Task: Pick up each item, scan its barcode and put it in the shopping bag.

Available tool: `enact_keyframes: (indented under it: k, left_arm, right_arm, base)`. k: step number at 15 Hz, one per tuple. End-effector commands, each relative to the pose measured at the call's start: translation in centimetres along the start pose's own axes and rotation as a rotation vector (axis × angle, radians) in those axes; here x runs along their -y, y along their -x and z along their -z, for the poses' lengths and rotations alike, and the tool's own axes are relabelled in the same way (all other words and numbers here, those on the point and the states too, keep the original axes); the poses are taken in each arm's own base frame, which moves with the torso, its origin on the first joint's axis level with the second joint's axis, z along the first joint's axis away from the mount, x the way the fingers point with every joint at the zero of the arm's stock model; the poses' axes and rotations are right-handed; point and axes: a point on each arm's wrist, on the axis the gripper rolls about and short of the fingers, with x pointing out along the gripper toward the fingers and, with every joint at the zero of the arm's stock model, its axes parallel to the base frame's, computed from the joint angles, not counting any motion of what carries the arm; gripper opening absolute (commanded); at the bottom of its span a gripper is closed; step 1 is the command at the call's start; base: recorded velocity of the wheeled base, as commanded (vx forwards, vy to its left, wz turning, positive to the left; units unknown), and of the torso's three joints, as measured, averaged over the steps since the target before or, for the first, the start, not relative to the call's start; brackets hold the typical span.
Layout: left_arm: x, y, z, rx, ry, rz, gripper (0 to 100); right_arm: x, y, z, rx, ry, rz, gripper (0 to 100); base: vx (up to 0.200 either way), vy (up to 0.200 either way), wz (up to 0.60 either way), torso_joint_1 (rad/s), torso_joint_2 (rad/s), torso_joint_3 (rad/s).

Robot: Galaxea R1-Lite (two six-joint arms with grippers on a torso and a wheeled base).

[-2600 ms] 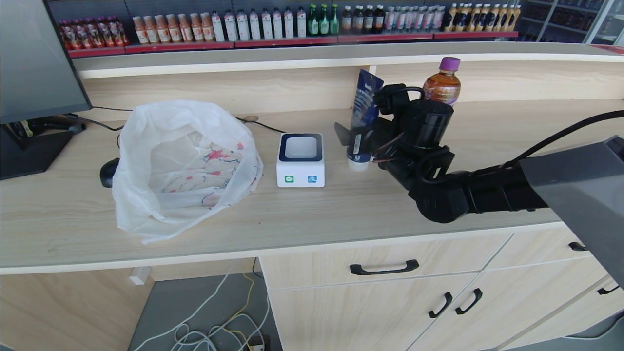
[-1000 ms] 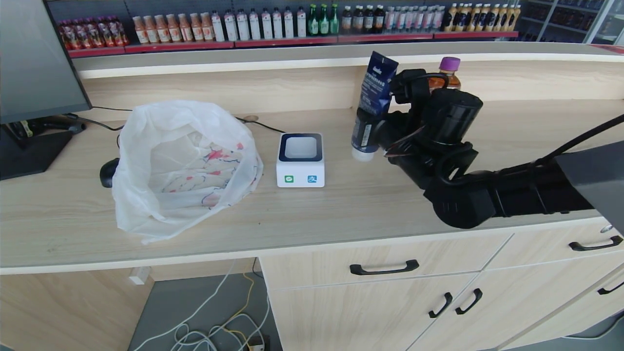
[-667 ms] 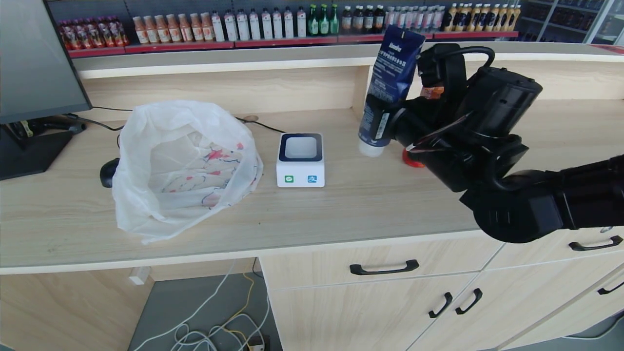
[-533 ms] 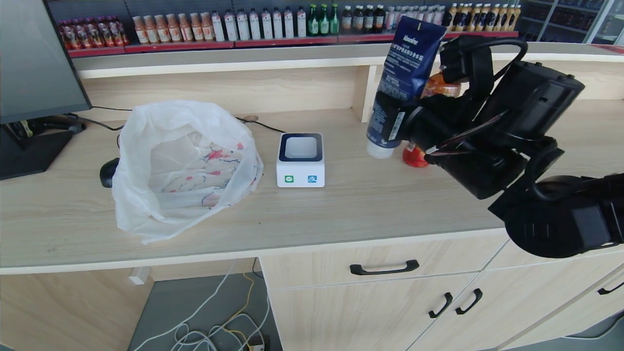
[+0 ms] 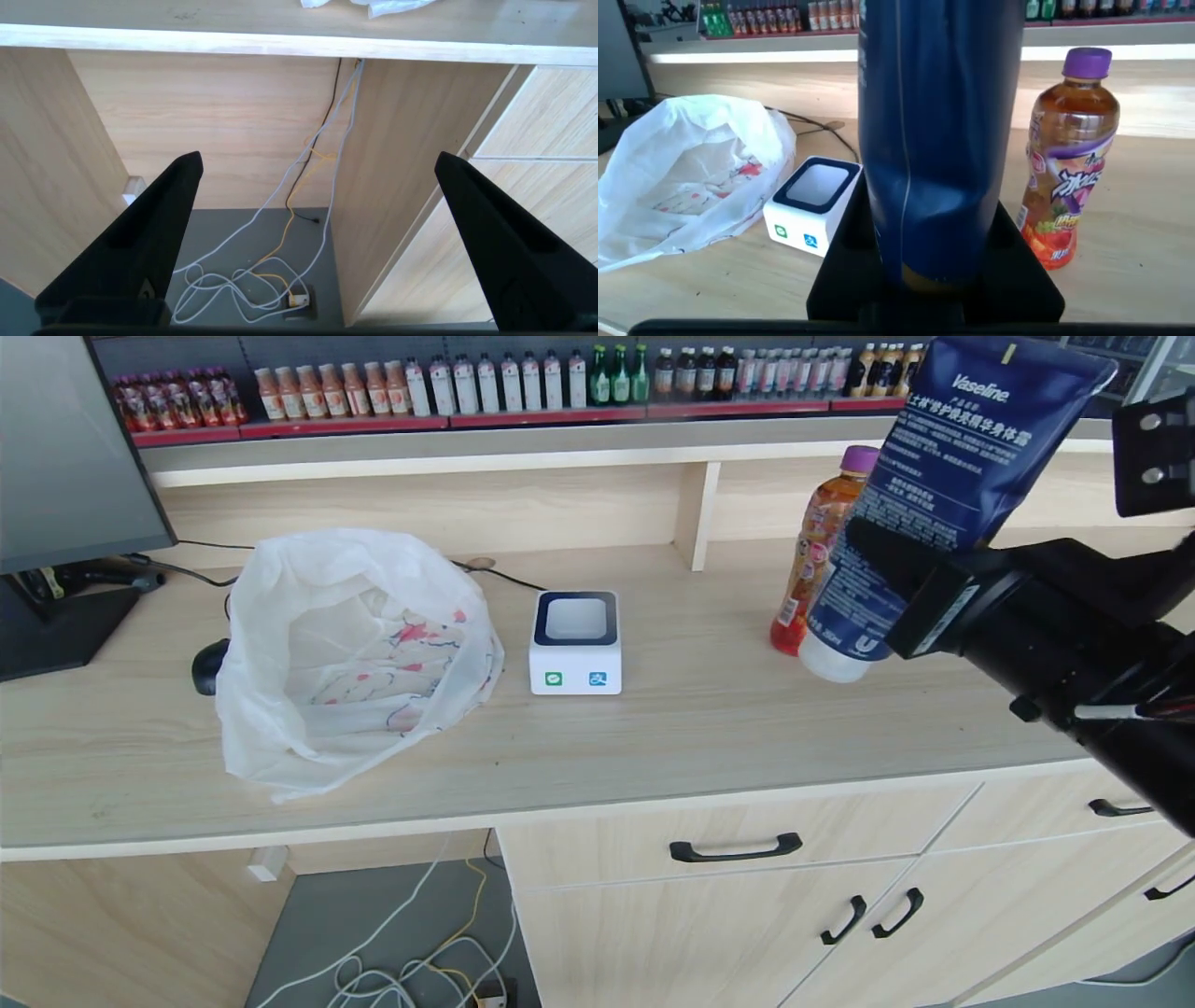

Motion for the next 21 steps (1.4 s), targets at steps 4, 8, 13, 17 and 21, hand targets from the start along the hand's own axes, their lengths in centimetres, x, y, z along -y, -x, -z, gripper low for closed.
enact_keyframes:
  k: [4, 8, 13, 17, 21]
  left_arm:
    - [0.0, 0.0, 0.0, 0.000, 0.000, 0.000, 100]
    - [0.0, 0.0, 0.0, 0.000, 0.000, 0.000, 100]
    - [0.0, 0.0, 0.0, 0.000, 0.000, 0.000, 100]
    - [0.0, 0.0, 0.0, 0.000, 0.000, 0.000, 100]
    - [0.0, 0.0, 0.0, 0.000, 0.000, 0.000, 100]
  right_arm:
    - [0.7, 4.5, -1.1, 0.027, -0.006, -0.026, 0]
    - [0.7, 4.5, -1.1, 0.038, -0.009, -0.035, 0]
    - [0.5, 4.9, -0.1, 0.014, -0.003, -0.129, 0]
    - [-0.5, 5.3, 0.0, -0.027, -0.090, -0.252, 0]
    - [-2.1, 5.6, 0.4, -0.048, -0.128, -0.481, 0]
  base:
    - [0.000, 0.000, 0.00, 0.000, 0.00, 0.000]
    - [0.000, 0.000, 0.00, 0.000, 0.00, 0.000]
    - [0.000, 0.000, 0.00, 0.000, 0.00, 0.000]
    - [0.000, 0.000, 0.00, 0.000, 0.00, 0.000]
    - [0.000, 0.000, 0.00, 0.000, 0.00, 0.000]
